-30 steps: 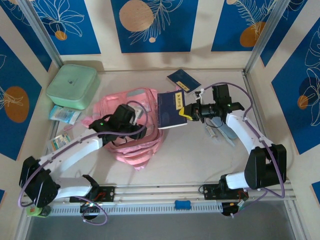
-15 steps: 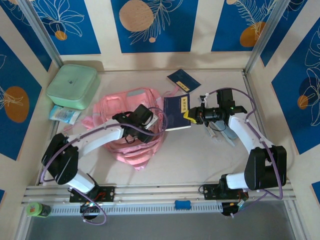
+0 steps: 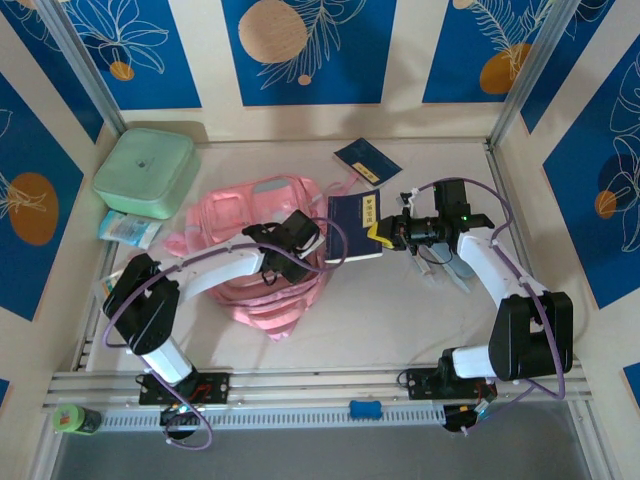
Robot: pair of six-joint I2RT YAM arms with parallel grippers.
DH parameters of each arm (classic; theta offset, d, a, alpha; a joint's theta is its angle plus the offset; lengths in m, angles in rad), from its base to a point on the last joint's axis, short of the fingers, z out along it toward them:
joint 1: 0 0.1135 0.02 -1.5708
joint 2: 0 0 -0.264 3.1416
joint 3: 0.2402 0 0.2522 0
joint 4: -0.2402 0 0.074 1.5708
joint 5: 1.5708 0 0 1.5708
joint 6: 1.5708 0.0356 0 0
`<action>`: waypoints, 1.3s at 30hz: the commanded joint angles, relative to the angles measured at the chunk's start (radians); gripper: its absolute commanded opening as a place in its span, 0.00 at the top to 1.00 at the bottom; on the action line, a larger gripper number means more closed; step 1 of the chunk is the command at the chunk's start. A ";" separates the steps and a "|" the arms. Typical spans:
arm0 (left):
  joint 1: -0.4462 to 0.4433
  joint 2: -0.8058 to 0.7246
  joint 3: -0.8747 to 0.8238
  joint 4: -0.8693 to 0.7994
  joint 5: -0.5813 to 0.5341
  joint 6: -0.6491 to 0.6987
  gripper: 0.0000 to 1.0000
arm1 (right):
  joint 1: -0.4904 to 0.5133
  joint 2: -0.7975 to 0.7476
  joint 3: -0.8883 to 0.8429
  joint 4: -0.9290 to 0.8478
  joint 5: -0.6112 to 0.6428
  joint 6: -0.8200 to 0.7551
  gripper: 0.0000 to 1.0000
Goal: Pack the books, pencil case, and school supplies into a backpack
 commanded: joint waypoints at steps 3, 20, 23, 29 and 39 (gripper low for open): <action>0.000 -0.002 0.026 -0.004 -0.078 0.017 0.71 | -0.016 -0.018 -0.014 0.026 -0.059 0.003 1.00; 0.026 -0.130 0.317 -0.119 -0.141 0.087 1.00 | -0.011 -0.078 -0.027 -0.101 0.022 -0.027 1.00; 0.043 -0.129 0.380 -0.132 -0.141 0.110 1.00 | 0.007 -0.092 -0.039 -0.137 0.069 -0.040 1.00; 0.058 -0.123 0.479 -0.150 -0.132 0.131 1.00 | 0.082 -0.100 -0.074 -0.130 0.098 -0.023 1.00; 0.062 -0.128 0.486 -0.116 -0.111 0.069 1.00 | 0.393 0.114 -0.033 0.284 0.185 0.197 1.00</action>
